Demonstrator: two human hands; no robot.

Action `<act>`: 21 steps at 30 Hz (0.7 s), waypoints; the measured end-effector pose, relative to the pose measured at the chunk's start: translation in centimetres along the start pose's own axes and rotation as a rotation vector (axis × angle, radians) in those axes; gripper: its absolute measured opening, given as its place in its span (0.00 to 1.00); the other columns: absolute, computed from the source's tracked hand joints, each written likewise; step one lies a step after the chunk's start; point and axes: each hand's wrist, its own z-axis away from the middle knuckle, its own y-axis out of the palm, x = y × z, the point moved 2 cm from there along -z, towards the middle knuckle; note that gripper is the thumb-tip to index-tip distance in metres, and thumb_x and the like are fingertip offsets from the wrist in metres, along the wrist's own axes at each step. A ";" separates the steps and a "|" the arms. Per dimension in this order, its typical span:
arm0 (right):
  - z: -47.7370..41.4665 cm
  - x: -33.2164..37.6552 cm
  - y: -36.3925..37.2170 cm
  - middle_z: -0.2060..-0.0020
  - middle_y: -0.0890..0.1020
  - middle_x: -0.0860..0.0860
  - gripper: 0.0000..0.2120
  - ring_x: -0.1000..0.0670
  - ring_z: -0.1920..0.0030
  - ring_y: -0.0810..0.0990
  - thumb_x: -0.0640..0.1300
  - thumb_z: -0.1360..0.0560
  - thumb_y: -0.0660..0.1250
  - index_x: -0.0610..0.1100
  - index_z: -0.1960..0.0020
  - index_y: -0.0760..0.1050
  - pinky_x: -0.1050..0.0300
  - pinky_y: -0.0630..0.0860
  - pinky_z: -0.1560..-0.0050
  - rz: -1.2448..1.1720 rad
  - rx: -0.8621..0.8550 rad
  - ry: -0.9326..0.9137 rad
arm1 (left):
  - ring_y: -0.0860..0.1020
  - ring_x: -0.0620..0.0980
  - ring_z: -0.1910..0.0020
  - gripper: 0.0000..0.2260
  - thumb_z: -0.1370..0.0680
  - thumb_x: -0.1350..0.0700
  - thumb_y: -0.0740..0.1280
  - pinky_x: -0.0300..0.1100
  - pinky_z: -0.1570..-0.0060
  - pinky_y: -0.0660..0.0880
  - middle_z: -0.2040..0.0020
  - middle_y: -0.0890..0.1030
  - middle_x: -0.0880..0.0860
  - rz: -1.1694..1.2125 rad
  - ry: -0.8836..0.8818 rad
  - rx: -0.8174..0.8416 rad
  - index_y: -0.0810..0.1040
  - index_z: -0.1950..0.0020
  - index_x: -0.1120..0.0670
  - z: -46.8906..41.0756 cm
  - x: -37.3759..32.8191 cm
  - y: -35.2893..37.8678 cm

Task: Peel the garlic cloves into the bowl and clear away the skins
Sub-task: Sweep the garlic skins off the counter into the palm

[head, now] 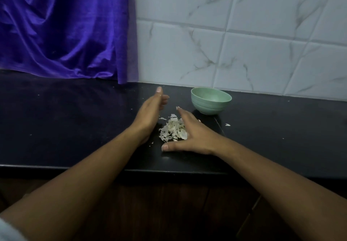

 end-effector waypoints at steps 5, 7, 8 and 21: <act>-2.9 0.3 0.9 0.18 0.57 0.51 0.58 0.51 0.19 0.57 0.75 0.34 0.72 0.53 0.16 0.49 0.48 0.60 0.20 -0.001 -0.025 -0.087 | 0.80 0.47 0.40 0.26 0.15 0.35 0.54 0.46 0.38 0.74 0.42 0.84 0.49 0.011 -0.074 -0.180 0.83 0.42 0.51 -0.5 0.5 -1.5; -4.3 0.2 1.0 0.22 0.67 0.48 0.48 0.47 0.22 0.65 0.74 0.29 0.69 0.51 0.18 0.58 0.47 0.65 0.23 0.055 -0.066 -0.118 | 0.80 0.47 0.41 0.25 0.15 0.36 0.54 0.44 0.42 0.73 0.43 0.84 0.50 0.020 -0.074 -0.223 0.83 0.42 0.52 -0.4 0.4 -1.4; -5.0 0.1 1.1 0.27 0.73 0.46 0.43 0.45 0.26 0.70 0.73 0.27 0.66 0.51 0.21 0.64 0.47 0.68 0.27 0.102 -0.089 -0.139 | 0.80 0.47 0.41 0.24 0.15 0.37 0.55 0.43 0.42 0.72 0.43 0.84 0.50 0.019 -0.066 -0.237 0.83 0.43 0.53 -0.4 0.3 -1.4; -5.7 0.2 1.1 0.60 0.75 0.57 0.10 0.45 0.54 0.80 0.58 0.18 0.63 0.54 0.53 0.69 0.50 0.69 0.59 0.287 -0.219 -0.297 | 0.78 0.44 0.43 0.22 0.14 0.38 0.55 0.35 0.56 0.70 0.42 0.82 0.47 0.015 -0.066 -0.147 0.82 0.41 0.52 0.1 0.1 -0.8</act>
